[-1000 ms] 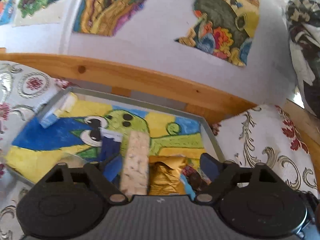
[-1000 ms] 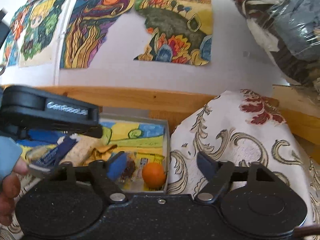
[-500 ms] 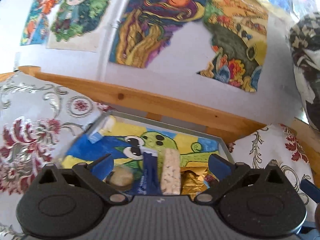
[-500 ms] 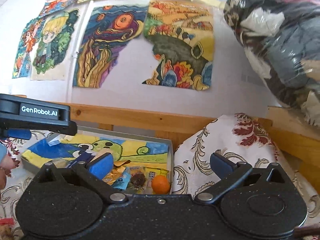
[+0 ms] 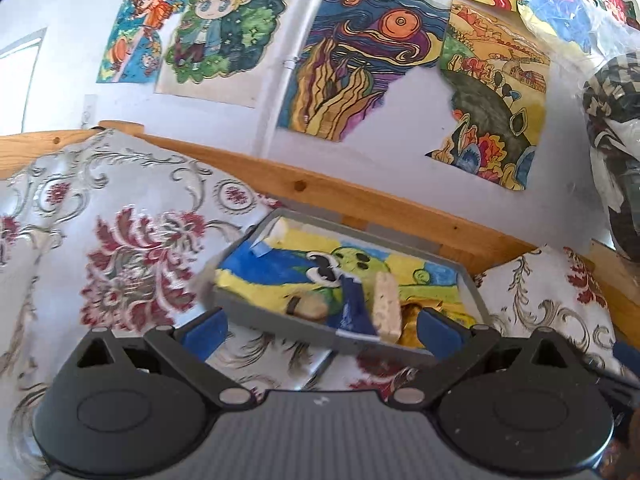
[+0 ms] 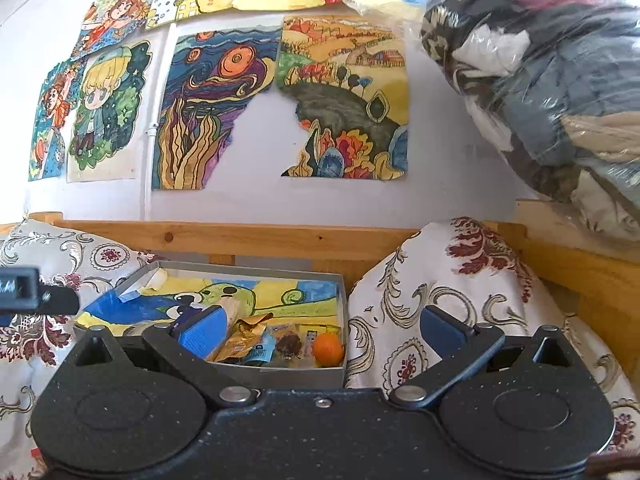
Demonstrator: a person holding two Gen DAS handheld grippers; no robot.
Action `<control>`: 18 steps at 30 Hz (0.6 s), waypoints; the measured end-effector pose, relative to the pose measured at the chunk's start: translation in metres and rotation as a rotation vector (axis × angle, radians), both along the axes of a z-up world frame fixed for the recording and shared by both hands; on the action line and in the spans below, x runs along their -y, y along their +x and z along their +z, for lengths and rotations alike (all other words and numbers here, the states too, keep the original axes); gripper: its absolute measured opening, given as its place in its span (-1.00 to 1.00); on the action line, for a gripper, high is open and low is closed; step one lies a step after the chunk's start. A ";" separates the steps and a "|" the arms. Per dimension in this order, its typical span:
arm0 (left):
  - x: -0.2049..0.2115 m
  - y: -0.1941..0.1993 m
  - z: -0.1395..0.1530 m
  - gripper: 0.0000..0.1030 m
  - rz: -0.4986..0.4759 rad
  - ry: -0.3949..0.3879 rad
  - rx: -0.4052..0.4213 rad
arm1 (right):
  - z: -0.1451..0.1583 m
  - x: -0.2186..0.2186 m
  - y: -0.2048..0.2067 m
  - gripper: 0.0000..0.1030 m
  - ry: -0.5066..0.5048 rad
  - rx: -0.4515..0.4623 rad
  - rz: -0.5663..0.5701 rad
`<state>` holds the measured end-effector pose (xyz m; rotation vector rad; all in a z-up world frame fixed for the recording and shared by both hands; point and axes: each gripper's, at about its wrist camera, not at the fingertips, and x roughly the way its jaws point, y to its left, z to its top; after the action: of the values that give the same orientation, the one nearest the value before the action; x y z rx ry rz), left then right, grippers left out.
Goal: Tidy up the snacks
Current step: 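Move both tools back toward the quail egg bag and blue packet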
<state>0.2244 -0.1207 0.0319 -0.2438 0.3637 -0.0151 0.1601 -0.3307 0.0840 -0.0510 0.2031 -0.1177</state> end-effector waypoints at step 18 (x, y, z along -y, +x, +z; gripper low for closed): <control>-0.053 -0.079 -0.017 0.99 0.038 -0.017 -0.028 | 0.003 -0.035 -0.086 0.99 -0.023 -0.057 0.017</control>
<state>0.1457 -0.0678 0.0154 -0.2675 0.3871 0.0225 0.0738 -0.2957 0.0870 -0.0786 0.2580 -0.1017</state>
